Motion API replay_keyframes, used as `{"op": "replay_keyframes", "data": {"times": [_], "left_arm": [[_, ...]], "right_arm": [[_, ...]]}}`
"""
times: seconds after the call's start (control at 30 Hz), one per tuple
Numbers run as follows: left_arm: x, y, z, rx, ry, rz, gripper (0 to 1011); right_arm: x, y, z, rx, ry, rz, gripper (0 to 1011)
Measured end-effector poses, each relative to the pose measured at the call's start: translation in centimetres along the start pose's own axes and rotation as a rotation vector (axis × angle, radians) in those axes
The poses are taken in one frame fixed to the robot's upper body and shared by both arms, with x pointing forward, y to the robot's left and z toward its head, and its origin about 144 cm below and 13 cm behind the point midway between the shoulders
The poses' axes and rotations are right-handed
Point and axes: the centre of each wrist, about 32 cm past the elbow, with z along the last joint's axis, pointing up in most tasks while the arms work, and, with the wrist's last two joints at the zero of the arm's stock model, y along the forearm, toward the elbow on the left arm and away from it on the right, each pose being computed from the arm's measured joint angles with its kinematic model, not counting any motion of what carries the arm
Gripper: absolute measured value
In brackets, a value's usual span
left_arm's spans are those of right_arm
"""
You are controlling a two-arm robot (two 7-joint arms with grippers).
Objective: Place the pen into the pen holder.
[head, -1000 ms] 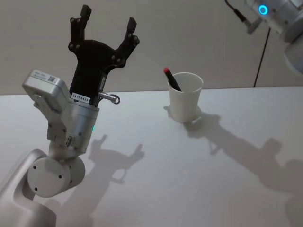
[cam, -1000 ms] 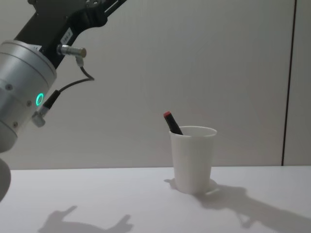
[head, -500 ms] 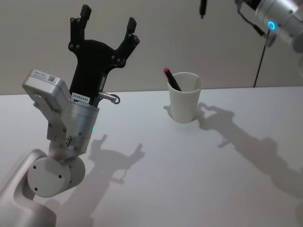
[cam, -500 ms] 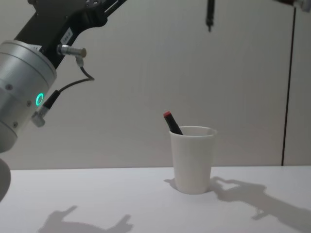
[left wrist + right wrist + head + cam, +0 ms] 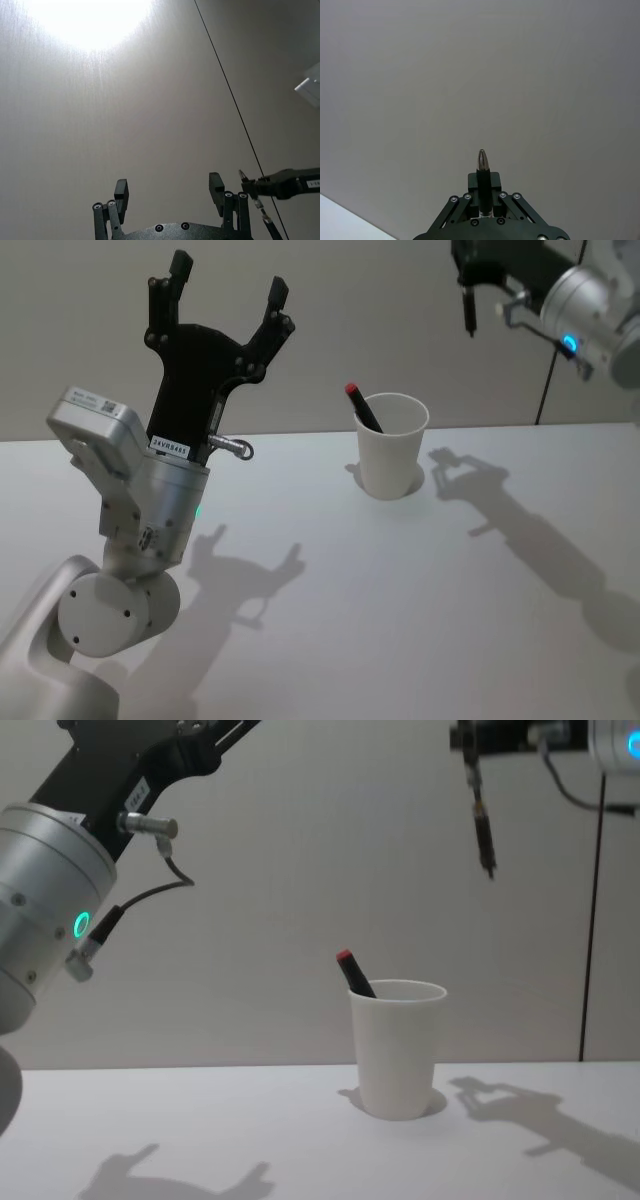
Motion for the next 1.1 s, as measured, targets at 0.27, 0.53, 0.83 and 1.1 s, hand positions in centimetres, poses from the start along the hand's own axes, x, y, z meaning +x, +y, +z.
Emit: {"op": "replay_keyframes", "data": {"times": [0.27, 0.53, 0.83, 1.1], "left_arm": [[0.0, 0.0, 0.0, 0.0, 0.0, 0.0, 1001], [0.0, 0.0, 0.0, 0.0, 0.0, 0.0, 1001], [0.0, 0.0, 0.0, 0.0, 0.0, 0.0, 1001], [0.0, 0.0, 0.0, 0.0, 0.0, 0.0, 1001]], "right_arm": [[-0.2, 1.2, -2.8, -0.117, -0.074, -0.017, 131], [-0.8, 2.9, -4.9, -0.169, -0.106, 0.014, 131], [-1.4, 4.1, -5.1, -0.141, -0.126, 0.045, 131], [-1.8, 4.8, -4.0, -0.086, -0.144, 0.06, 132]]}}
